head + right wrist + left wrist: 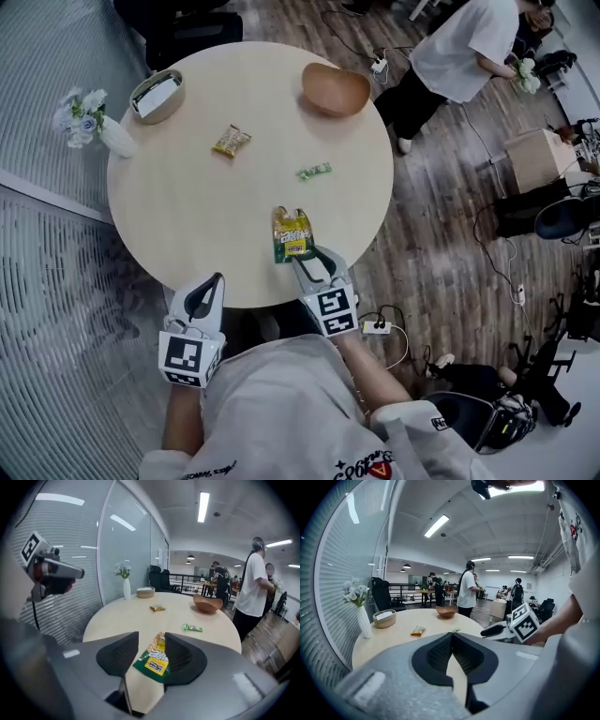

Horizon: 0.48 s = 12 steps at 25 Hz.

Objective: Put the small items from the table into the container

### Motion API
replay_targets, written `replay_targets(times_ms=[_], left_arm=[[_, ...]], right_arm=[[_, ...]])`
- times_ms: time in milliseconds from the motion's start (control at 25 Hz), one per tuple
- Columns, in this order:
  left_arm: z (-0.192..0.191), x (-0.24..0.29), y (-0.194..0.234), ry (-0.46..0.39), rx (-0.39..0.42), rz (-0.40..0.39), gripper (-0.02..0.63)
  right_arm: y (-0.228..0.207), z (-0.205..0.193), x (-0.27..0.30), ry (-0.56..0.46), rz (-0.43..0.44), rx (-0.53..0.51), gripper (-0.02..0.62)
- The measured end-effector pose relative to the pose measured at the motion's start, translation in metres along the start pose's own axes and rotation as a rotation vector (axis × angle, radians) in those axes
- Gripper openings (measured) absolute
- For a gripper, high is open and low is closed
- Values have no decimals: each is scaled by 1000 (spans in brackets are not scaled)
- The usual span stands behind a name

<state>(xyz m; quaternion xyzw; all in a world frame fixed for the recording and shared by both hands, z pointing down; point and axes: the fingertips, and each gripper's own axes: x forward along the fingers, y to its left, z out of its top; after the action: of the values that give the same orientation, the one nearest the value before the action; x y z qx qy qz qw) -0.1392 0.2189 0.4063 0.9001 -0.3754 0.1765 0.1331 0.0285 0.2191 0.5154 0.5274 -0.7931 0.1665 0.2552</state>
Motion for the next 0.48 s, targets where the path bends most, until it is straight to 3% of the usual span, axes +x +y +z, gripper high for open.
replay_targets(times_ms=[160,480], left_arm=[[4,24,15,34,-18,58,-5],[5,86,31,114,-59,130,-5]], right_arm=[[-34,-34,55,111,19,-3,210],[-71,-59,128,231,126,20,216]])
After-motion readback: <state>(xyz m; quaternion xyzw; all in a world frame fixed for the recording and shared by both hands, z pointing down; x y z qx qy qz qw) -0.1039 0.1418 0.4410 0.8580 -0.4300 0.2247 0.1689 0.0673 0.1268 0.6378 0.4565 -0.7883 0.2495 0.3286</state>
